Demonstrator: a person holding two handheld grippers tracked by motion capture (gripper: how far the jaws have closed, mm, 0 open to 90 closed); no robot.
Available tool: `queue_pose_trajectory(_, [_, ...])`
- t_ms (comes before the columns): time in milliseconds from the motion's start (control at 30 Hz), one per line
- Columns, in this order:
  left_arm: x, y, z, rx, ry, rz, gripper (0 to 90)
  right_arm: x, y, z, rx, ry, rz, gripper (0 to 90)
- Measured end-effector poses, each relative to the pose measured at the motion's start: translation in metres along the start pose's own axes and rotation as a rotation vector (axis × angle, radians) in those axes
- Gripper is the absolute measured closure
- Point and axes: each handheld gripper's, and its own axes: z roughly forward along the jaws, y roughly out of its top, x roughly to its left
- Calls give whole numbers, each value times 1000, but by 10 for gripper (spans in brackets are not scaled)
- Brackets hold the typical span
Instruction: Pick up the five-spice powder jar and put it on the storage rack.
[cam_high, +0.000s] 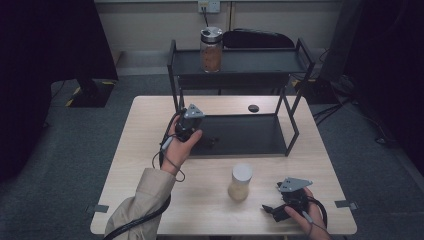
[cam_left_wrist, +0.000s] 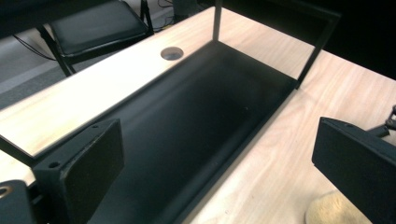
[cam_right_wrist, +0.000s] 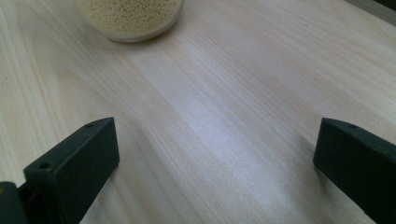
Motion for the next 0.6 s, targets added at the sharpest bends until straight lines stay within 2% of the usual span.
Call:
queue_pose_trajectory(267, [-4,-19,5,34,-27,22,18,0,0,0,1,0,-1,0])
queue_pose_trajectory(533, [-3,-40,9,55,-68,10,18,0,0,0,1,0,-1,0])
queue_pose_trajectory(600, [-2,-46,10,56,-81,-5,18,0,0,0,1,0,-1,0])
